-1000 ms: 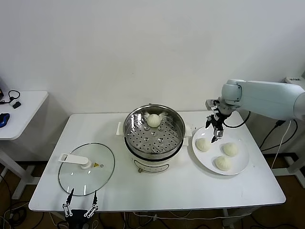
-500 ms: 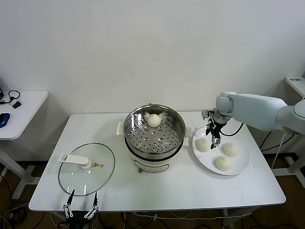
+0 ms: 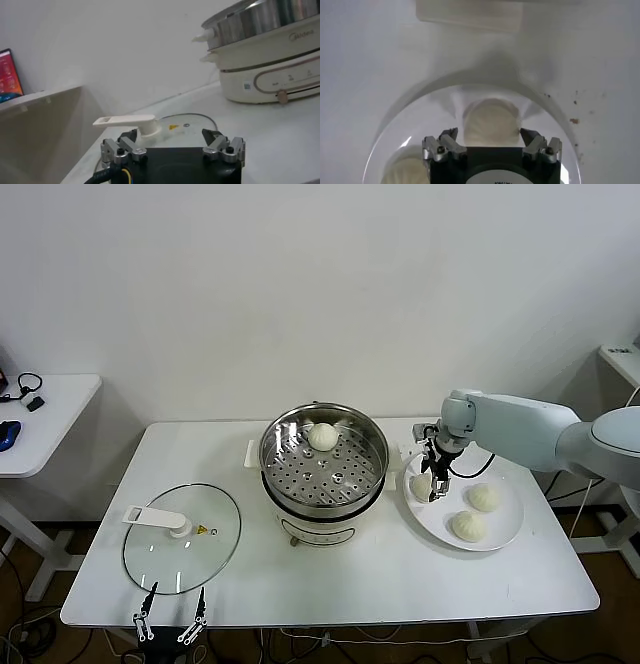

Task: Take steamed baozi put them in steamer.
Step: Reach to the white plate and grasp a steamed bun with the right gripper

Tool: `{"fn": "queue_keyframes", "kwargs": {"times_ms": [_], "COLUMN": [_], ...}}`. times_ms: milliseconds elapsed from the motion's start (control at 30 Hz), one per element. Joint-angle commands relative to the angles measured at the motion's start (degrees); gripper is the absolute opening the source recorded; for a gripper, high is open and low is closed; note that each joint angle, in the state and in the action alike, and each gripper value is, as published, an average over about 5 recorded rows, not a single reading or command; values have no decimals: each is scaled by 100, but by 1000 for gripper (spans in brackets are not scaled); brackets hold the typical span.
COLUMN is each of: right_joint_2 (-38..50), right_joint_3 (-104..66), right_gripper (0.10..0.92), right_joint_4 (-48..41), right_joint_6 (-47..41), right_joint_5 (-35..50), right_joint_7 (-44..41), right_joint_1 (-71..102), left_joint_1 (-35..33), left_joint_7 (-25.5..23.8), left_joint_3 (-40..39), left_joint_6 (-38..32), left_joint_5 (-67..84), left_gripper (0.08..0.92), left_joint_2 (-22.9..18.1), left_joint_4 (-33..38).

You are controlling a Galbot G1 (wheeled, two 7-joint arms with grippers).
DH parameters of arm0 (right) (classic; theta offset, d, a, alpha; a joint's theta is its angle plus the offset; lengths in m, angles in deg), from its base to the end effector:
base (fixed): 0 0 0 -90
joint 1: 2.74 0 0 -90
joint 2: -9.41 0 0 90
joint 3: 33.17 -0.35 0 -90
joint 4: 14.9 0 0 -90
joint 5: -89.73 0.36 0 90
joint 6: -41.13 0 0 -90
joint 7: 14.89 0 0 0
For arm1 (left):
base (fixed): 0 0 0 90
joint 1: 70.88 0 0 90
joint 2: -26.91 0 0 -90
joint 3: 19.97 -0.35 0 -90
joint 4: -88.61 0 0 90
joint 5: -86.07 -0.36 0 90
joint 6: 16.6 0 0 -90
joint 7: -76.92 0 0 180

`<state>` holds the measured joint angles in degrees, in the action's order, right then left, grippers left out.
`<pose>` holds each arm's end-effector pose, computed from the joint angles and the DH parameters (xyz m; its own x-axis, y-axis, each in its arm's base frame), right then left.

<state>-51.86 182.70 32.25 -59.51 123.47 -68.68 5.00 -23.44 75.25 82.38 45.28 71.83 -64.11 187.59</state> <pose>0.5979 -0.0984 -0.2373 -0.0367 -0.0355 0.9987 -0.9992 0.0139 -0.0362 0.0562 0.0708 -0.4523 -0.9917 -0.0408 0.1219 0.0016 0.9444 0.3288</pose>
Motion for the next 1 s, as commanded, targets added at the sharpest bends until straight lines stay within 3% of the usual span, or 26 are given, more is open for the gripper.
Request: {"fn": "queue_keyframes", "kwargs": {"times_ms": [33,333,700,1000], "right_joint_2": [-28,-20,-4,207], "right_joint_3": [-136,-196,-216,282], "right_gripper": [823,809,607,586], "right_joint_4": [-80,-170,-136,387], "right_joint_6": [-11,40,79,117], "right_joint_5": [-73,-193,-237,-36], "right_joint_7": [35,43,2,-169], "right_joint_1": [140,158,118,-647], "left_joint_1": [-4,6,7,-12], "left_joint_7": [2,6,11,11], "left_joint_3": [1,-2,13,63], "left_joint_6": [-4,-11,-28,-28], "left_joint_5": [-9,-40,-47,-40], "left_gripper": [823,823,823,823], "left_joint_2": [4,-2,-10,-9], "left_joint_4": [1,-6,-8,55]}}
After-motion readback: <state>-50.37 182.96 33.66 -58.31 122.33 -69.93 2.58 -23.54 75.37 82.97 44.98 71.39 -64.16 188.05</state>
